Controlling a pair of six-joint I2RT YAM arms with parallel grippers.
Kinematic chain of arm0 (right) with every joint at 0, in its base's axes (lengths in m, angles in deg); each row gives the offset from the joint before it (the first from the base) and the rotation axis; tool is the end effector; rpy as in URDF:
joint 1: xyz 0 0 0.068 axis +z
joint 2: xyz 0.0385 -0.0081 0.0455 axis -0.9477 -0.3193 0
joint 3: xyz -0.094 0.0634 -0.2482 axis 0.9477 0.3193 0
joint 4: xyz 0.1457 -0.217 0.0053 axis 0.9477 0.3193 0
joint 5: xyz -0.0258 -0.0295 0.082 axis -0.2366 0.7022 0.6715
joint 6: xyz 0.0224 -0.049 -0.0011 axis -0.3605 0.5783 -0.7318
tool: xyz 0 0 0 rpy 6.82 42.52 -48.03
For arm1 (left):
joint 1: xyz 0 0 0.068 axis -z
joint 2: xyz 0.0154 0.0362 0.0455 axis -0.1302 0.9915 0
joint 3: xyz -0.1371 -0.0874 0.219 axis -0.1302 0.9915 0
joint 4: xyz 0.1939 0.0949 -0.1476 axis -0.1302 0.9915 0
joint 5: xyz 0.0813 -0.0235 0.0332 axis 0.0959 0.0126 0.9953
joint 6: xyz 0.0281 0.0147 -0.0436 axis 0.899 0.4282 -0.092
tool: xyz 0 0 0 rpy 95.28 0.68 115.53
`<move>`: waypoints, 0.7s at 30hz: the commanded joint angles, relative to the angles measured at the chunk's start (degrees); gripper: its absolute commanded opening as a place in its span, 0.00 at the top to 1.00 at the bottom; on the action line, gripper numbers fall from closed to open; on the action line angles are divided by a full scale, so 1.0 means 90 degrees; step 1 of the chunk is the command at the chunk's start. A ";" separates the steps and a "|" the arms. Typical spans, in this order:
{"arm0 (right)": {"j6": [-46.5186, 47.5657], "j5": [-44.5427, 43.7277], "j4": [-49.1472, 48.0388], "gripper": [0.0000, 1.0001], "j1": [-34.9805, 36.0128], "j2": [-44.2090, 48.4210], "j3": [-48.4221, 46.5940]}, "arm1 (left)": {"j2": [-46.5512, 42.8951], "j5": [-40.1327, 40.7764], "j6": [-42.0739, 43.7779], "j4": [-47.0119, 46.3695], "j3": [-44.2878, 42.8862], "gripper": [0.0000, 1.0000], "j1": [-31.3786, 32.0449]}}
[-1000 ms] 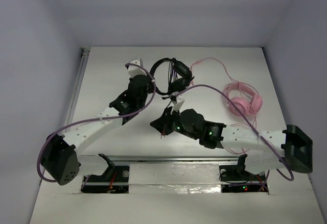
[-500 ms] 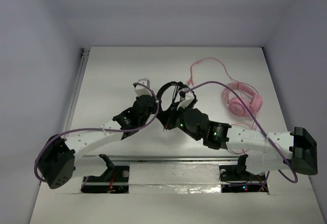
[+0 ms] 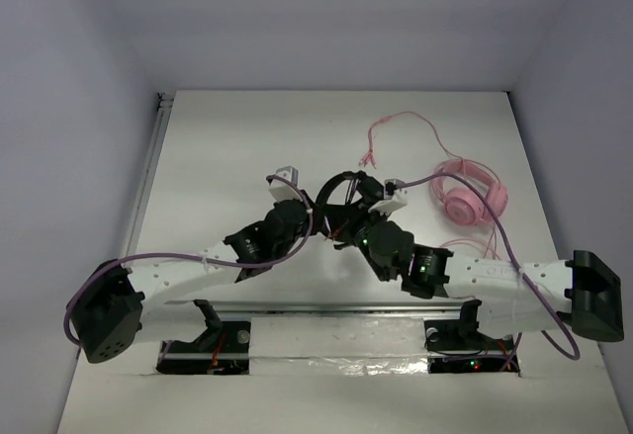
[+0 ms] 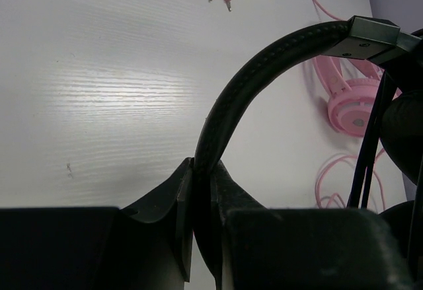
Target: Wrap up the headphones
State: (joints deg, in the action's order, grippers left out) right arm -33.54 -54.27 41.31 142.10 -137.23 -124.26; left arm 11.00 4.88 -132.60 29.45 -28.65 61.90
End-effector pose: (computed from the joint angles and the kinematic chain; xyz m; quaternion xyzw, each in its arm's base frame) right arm 0.1107 0.2398 0.2943 0.1329 0.7225 0.3961 0.5508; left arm 0.1618 -0.2025 0.2462 -0.0517 0.7967 -0.3400 0.4970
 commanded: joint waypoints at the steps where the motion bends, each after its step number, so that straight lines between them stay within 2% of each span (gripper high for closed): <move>1: -0.0426 -0.1321 -0.0870 1.00 -0.0035 0.0170 -0.0147 | 0.0028 0.0123 -0.0059 0.0055 0.0020 1.00 0.0291; 4: -0.0611 -0.1672 -0.0792 1.00 -0.0035 -0.0064 -0.0274 | 0.0252 0.0445 -0.0089 0.0474 -0.0292 1.00 0.0496; 11: -0.1548 -0.2795 0.0311 1.00 -0.0318 -0.0875 -0.0548 | 0.0848 0.1110 0.0116 0.1237 -0.1230 1.00 0.0858; 16: -0.2846 -0.2807 0.1405 1.00 -0.0922 -0.0984 -0.0548 | 0.1093 0.1111 0.0165 0.1209 -0.1435 1.00 0.0917; 21: -0.2946 -0.2445 0.1250 1.00 -0.1421 -0.0768 -0.0353 | 0.1132 0.0984 0.0185 0.0848 -0.1367 1.00 0.0917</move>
State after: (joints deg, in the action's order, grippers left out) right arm -57.06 -70.79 52.29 133.42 -146.12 -126.82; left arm 22.50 17.20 -133.19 37.99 -39.32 67.86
